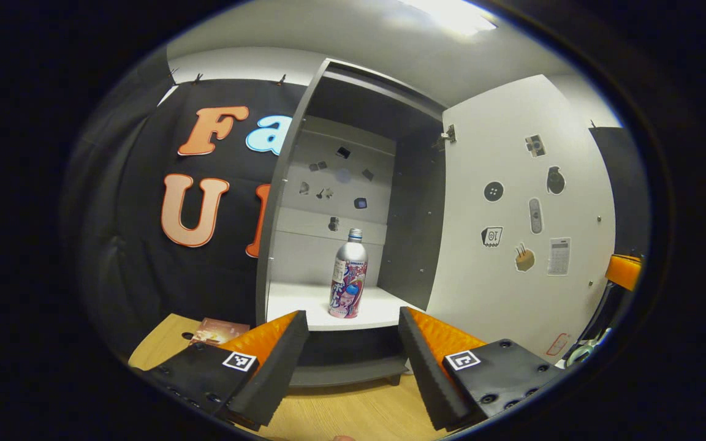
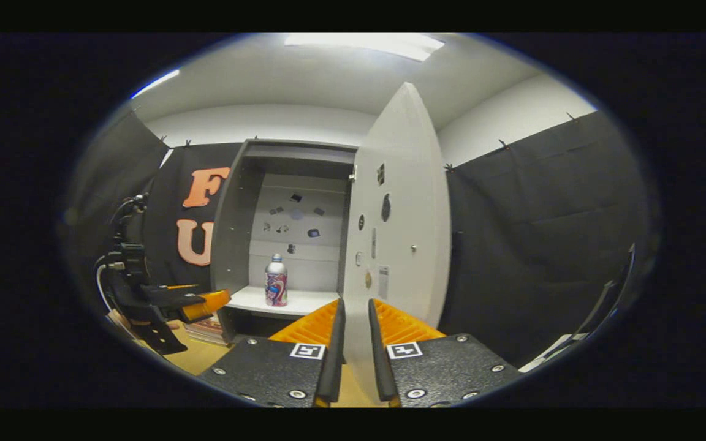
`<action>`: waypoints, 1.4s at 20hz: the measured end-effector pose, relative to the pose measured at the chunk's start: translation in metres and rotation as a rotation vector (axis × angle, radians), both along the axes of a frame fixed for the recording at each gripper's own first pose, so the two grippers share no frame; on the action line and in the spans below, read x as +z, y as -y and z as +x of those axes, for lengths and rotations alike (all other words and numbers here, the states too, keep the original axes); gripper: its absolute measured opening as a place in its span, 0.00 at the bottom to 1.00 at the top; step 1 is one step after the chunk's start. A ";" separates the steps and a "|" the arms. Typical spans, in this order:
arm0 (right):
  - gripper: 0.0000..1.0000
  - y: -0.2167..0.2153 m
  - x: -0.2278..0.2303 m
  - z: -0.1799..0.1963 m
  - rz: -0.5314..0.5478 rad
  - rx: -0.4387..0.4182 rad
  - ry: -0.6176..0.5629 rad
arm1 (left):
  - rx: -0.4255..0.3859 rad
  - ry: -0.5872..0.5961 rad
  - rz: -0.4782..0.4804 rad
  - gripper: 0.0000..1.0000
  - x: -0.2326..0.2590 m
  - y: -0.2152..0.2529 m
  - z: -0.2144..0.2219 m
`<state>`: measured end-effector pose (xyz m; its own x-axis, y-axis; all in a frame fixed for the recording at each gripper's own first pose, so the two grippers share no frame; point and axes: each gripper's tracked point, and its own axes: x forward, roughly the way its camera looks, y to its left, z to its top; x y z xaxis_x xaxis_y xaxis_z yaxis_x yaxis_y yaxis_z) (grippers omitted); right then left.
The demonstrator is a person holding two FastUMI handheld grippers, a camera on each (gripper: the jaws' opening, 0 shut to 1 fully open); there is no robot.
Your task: Open the cabinet door with the right hand, grasp the bottle in the cabinet with the left hand and place it on the coaster, then close the cabinet door with the right hand.
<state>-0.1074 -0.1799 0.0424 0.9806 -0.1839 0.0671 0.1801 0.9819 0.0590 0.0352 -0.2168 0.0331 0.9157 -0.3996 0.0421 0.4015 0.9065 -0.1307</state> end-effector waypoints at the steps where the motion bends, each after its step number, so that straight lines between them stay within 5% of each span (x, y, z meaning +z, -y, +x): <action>1: 0.25 -0.013 -0.002 0.009 0.009 0.001 0.002 | -0.025 0.004 0.008 0.96 -0.001 0.000 0.013; 8: 0.54 -0.089 -0.024 0.078 0.051 0.058 -0.041 | -0.132 0.048 0.060 0.96 0.003 0.012 0.074; 14: 0.79 -0.105 -0.023 0.105 -0.006 0.082 -0.049 | -0.162 0.028 0.061 0.99 0.000 0.037 0.117; 28: 0.92 -0.078 -0.049 0.156 0.011 0.159 -0.067 | -0.066 0.018 0.145 0.96 -0.024 0.067 0.192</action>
<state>0.0489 -0.1018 -0.0068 0.9996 -0.0268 -0.0010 0.0269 0.9977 0.0627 0.2272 -0.2840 0.0090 0.8870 -0.4617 -0.0041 0.4617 0.8870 0.0071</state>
